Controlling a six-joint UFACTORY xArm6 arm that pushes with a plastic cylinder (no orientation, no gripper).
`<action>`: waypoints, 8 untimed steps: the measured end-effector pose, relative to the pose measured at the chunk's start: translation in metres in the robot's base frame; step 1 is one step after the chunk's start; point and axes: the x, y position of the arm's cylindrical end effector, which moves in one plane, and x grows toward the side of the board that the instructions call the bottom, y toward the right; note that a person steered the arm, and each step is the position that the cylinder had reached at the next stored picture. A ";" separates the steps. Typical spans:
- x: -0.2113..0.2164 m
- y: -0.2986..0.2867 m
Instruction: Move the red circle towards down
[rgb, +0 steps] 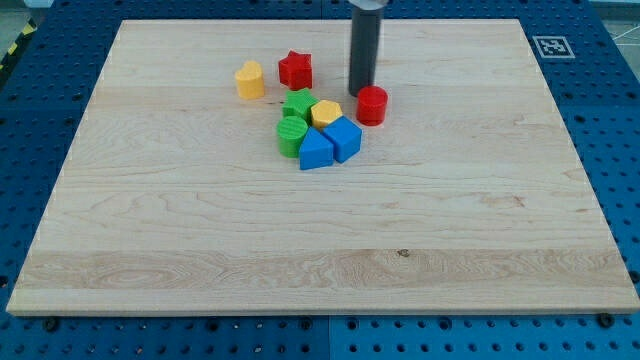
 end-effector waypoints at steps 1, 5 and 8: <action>0.000 0.032; -0.029 -0.027; 0.020 0.000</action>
